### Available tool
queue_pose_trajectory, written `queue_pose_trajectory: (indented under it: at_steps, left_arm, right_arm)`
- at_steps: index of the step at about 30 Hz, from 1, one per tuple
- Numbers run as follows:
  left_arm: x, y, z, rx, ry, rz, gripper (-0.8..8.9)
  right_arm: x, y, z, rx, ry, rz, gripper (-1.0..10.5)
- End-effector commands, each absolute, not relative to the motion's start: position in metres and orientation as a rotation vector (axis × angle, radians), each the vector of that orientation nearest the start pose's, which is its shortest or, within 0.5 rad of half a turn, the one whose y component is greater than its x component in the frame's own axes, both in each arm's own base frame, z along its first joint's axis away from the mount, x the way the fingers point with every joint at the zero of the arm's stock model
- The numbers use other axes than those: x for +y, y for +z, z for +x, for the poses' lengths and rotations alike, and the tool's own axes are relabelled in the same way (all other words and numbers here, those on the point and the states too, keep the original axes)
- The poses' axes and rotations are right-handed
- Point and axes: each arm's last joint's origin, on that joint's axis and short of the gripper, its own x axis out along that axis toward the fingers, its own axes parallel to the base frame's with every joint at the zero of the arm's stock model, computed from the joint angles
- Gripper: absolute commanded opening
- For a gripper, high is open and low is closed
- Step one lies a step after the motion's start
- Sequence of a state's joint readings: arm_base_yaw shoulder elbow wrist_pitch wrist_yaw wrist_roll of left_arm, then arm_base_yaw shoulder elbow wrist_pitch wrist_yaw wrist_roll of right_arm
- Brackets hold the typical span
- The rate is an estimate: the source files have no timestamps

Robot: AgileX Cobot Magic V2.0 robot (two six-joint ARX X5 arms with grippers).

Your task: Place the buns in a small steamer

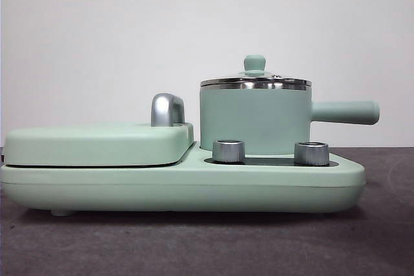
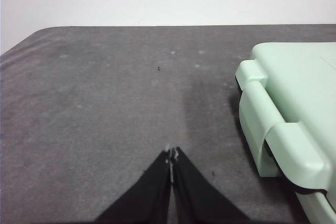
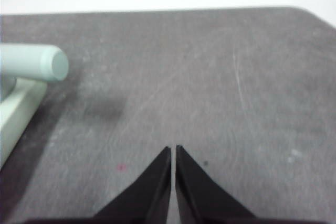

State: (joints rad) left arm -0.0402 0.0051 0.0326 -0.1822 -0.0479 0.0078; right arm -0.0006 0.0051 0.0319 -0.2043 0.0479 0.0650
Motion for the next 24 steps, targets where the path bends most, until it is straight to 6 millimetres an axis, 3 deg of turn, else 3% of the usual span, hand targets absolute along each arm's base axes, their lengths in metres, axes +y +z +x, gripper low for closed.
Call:
queue_pose_trajectory:
  at_steps: [1, 24]
  left_arm:
    - [-0.0022, 0.15, 0.0955, 0.176, 0.012, 0.022, 0.07]
    - [-0.0022, 0.15, 0.0955, 0.176, 0.012, 0.022, 0.07]
  right_arm:
    - [-0.0011, 0.1502, 0.0959, 0.167, -0.044, 0.032, 0.1]
    - [-0.0001, 0.1523, 0.0962, 0.146, -0.008, 0.02, 0.1]
